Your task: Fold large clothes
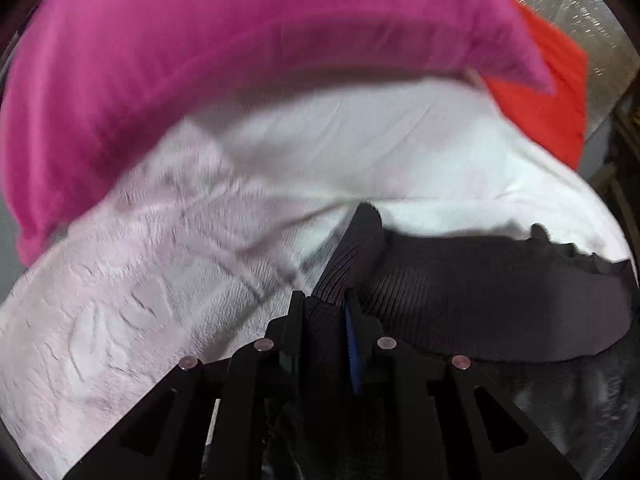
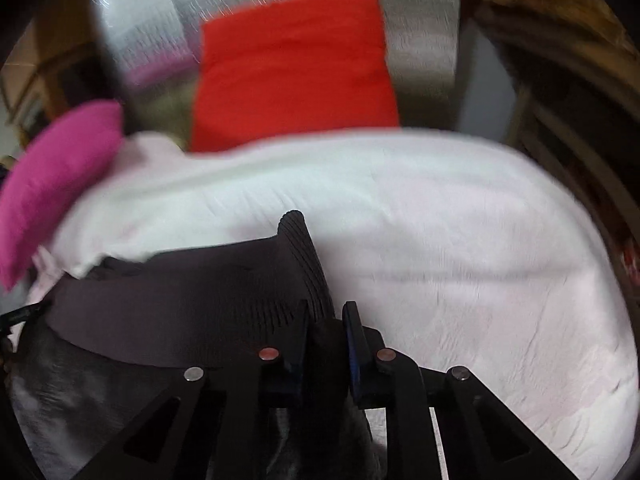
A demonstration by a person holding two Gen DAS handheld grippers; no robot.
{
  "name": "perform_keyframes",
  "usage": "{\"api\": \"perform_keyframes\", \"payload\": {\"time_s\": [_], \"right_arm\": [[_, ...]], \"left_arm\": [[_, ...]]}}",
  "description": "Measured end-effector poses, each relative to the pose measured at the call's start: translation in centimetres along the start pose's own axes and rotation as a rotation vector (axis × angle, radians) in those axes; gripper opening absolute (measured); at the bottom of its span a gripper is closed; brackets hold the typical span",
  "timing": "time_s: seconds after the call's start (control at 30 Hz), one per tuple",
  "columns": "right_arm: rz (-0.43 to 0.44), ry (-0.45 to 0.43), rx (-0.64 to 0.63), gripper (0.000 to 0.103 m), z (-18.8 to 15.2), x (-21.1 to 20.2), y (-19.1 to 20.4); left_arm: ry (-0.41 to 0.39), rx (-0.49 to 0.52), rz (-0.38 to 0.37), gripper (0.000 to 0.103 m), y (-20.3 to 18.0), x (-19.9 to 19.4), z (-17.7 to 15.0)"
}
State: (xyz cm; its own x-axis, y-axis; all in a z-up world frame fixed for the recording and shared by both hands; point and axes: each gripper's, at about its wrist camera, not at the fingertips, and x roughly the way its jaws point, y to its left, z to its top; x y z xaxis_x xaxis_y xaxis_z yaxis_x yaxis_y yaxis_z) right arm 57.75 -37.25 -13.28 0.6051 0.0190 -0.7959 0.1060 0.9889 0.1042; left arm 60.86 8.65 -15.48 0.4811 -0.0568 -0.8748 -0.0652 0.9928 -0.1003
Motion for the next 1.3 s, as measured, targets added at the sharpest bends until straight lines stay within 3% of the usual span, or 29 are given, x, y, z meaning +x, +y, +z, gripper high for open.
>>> {"api": "perform_keyframes", "payload": {"time_s": [0.33, 0.43, 0.5, 0.53, 0.6, 0.7, 0.83, 1.0, 1.13, 1.2, 1.3], "right_arm": [[-0.023, 0.030, 0.050, 0.016, -0.9, 1.8, -0.7], [-0.040, 0.034, 0.045, 0.018, -1.0, 1.9, -0.5], [-0.043, 0.037, 0.049, 0.029, -0.9, 1.9, -0.7], [-0.039, 0.039, 0.058, 0.048, -0.8, 1.7, -0.9], [-0.064, 0.022, 0.070, 0.071, -0.7, 0.5, -1.1], [-0.074, -0.057, 0.095, 0.071, -0.6, -3.5, -1.2], [-0.017, -0.112, 0.072, 0.073, -1.5, -7.8, 0.5], [0.031, -0.106, -0.096, 0.073, -5.3, -9.4, 6.5], [-0.081, -0.058, -0.251, 0.073, -8.1, -6.7, 10.1], [-0.125, -0.011, -0.233, 0.073, -8.6, -4.6, 9.7], [-0.111, -0.001, -0.159, 0.075, -8.3, -3.8, 8.1]], "left_arm": [[-0.012, 0.018, 0.028, 0.021, -0.5, 0.4, 0.1], [-0.018, 0.024, 0.048, 0.027, -1.0, 0.5, 0.0], [-0.021, 0.032, 0.060, 0.037, -1.3, 0.1, 0.1], [-0.030, 0.032, 0.067, 0.042, -1.5, -0.5, 0.2], [-0.069, 0.039, 0.075, 0.050, -1.3, -2.1, 0.4], [-0.147, 0.060, 0.137, 0.054, -1.7, -5.6, -0.2], [-0.252, 0.110, 0.178, 0.057, -2.5, -10.2, -2.5], [-0.327, 0.171, 0.101, 0.062, -5.9, -12.8, -7.2], [-0.258, 0.238, 0.117, 0.062, -8.0, -10.2, -9.7], [-0.177, 0.221, 0.144, 0.062, -7.7, -8.0, -10.1], [-0.146, 0.142, 0.115, 0.064, -6.4, -6.4, -10.0]]}}
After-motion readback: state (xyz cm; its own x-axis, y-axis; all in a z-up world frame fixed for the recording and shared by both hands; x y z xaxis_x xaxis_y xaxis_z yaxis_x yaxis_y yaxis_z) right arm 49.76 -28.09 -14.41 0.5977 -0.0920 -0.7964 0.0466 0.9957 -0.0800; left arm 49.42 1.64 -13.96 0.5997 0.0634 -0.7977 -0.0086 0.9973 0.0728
